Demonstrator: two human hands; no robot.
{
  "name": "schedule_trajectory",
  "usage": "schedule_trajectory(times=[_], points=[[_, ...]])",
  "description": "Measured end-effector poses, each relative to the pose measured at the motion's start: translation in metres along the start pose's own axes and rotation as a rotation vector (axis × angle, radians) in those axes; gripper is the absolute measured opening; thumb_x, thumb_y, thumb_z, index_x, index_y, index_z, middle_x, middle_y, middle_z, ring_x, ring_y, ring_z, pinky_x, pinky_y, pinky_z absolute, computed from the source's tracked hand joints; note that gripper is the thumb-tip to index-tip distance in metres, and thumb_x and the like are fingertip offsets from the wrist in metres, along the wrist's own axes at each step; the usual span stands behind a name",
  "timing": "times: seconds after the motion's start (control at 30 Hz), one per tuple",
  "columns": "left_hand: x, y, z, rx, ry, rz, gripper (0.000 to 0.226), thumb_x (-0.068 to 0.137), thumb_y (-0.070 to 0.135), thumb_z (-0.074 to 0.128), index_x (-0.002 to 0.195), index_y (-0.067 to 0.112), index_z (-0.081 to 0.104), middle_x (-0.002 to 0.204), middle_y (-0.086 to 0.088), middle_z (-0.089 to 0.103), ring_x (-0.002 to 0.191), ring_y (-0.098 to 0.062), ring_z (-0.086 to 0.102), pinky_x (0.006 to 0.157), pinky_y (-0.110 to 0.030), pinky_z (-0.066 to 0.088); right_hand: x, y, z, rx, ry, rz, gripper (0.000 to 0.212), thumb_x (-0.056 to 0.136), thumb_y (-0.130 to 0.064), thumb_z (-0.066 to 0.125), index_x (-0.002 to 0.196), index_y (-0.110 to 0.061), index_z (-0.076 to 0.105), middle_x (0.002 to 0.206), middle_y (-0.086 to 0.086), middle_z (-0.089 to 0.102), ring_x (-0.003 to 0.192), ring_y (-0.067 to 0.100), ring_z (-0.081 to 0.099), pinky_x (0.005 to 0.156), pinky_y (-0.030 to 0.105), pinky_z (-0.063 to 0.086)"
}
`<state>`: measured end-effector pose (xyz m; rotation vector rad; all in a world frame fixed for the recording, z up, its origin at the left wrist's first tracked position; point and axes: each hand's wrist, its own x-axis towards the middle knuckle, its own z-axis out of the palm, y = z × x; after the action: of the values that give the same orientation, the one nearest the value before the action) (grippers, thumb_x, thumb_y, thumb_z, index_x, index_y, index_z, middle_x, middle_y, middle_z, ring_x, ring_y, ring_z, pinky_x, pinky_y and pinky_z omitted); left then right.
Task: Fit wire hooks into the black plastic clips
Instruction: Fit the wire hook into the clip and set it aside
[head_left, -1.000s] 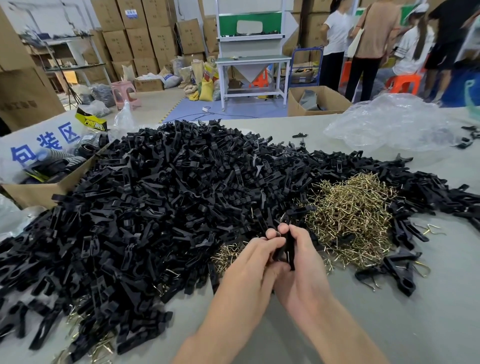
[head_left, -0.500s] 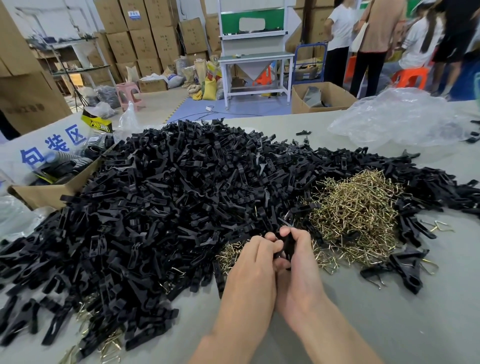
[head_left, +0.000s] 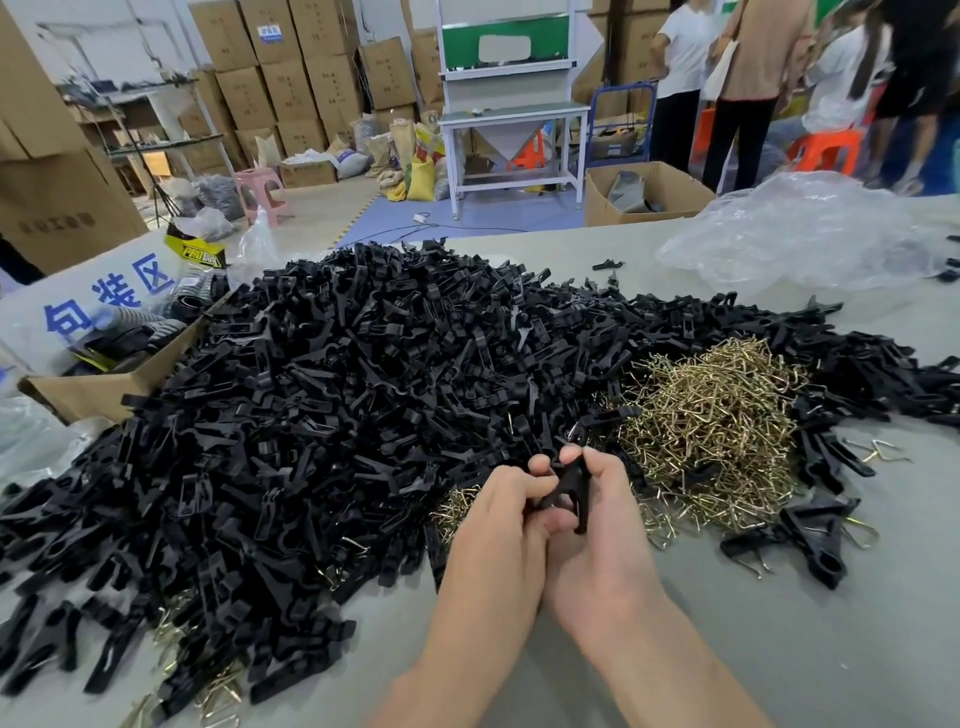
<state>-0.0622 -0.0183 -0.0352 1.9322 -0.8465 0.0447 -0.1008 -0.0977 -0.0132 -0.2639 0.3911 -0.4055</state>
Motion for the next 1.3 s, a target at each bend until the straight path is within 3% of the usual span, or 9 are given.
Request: schedule_trajectory(times=[0.13, 0.33, 0.47, 0.67, 0.9, 1.03, 1.1, 1.2, 1.3], points=[[0.001, 0.001, -0.002, -0.127, -0.038, -0.029, 0.038, 0.087, 0.014, 0.074, 0.084, 0.047, 0.057, 0.102, 0.034, 0.064, 0.098, 0.010, 0.059, 0.077, -0.003, 0.039, 0.004, -0.005, -0.003, -0.063, -0.084, -0.122, 0.016, 0.079, -0.026, 0.058, 0.066, -0.017, 0.057, 0.077, 0.003, 0.060, 0.079, 0.026, 0.068, 0.073, 0.031, 0.060], [-0.003, 0.006, -0.003, -0.199, -0.113, -0.026, 0.032, 0.092, 0.019, 0.070, 0.092, 0.049, 0.058, 0.106, 0.040, 0.061, 0.105, 0.019, 0.054, 0.082, 0.000, 0.037, 0.005, 0.001, -0.008, -0.030, -0.035, -0.159, 0.045, 0.098, -0.037, 0.045, 0.058, -0.018, 0.051, 0.068, 0.001, 0.056, 0.072, 0.022, 0.066, 0.073, 0.031, 0.059], [-0.004, 0.009, -0.002, -0.120, -0.110, -0.019, 0.039, 0.092, 0.016, 0.069, 0.090, 0.051, 0.053, 0.107, 0.048, 0.055, 0.104, 0.021, 0.051, 0.082, 0.001, 0.034, 0.007, -0.003, -0.007, -0.031, 0.010, -0.146, 0.045, 0.098, -0.032, 0.047, 0.055, -0.018, 0.051, 0.067, 0.000, 0.055, 0.067, 0.019, 0.065, 0.075, 0.031, 0.054], [-0.006, 0.004, 0.003, -0.060, -0.142, -0.032, 0.033, 0.096, 0.009, 0.057, 0.097, 0.040, 0.047, 0.106, 0.021, 0.060, 0.100, 0.006, 0.057, 0.082, -0.007, 0.040, 0.005, 0.006, -0.006, -0.040, 0.045, -0.191, 0.043, 0.096, -0.032, 0.046, 0.056, -0.018, 0.047, 0.062, 0.000, 0.053, 0.059, 0.017, 0.063, 0.060, 0.025, 0.058], [-0.004, 0.003, 0.004, -0.218, -0.215, -0.108, 0.036, 0.095, -0.004, 0.042, 0.083, 0.029, 0.052, 0.080, 0.011, 0.062, 0.068, 0.002, 0.055, 0.065, -0.007, 0.041, 0.003, 0.011, -0.009, -0.135, 0.087, -0.215, 0.047, 0.096, -0.043, 0.047, 0.055, -0.022, 0.047, 0.063, -0.001, 0.056, 0.066, 0.015, 0.066, 0.062, 0.024, 0.057], [-0.002, 0.007, 0.003, -0.075, -0.171, -0.031, 0.030, 0.094, 0.003, 0.045, 0.078, 0.027, 0.055, 0.080, 0.006, 0.056, 0.064, 0.000, 0.052, 0.061, -0.008, 0.042, 0.004, 0.011, -0.010, -0.171, 0.125, -0.236, 0.054, 0.098, -0.053, 0.044, 0.053, -0.023, 0.045, 0.064, -0.001, 0.056, 0.068, 0.014, 0.067, 0.064, 0.024, 0.056], [-0.004, 0.009, 0.000, -0.025, -0.191, 0.028, 0.033, 0.096, 0.011, 0.048, 0.082, 0.041, 0.052, 0.085, 0.015, 0.056, 0.072, 0.005, 0.054, 0.068, -0.004, 0.041, 0.005, 0.012, -0.011, -0.182, 0.132, -0.246, 0.057, 0.098, -0.055, 0.044, 0.051, -0.023, 0.045, 0.064, -0.001, 0.057, 0.069, 0.013, 0.069, 0.059, 0.020, 0.056], [-0.004, 0.009, 0.001, -0.171, -0.158, -0.069, 0.040, 0.097, 0.002, 0.052, 0.082, 0.039, 0.045, 0.095, 0.019, 0.063, 0.086, 0.010, 0.058, 0.074, -0.003, 0.039, 0.006, 0.009, -0.011, -0.153, 0.106, -0.195, 0.056, 0.098, -0.053, 0.047, 0.053, -0.022, 0.050, 0.064, -0.002, 0.057, 0.070, 0.013, 0.070, 0.062, 0.022, 0.058], [-0.001, 0.008, 0.000, -0.121, -0.148, -0.061, 0.036, 0.096, 0.017, 0.062, 0.084, 0.046, 0.046, 0.106, 0.029, 0.061, 0.100, 0.011, 0.056, 0.080, -0.005, 0.039, 0.005, 0.001, -0.007, 0.001, 0.095, -0.103, 0.037, 0.096, -0.048, 0.058, 0.074, -0.020, 0.062, 0.068, -0.002, 0.061, 0.065, 0.016, 0.069, 0.061, 0.027, 0.060]])
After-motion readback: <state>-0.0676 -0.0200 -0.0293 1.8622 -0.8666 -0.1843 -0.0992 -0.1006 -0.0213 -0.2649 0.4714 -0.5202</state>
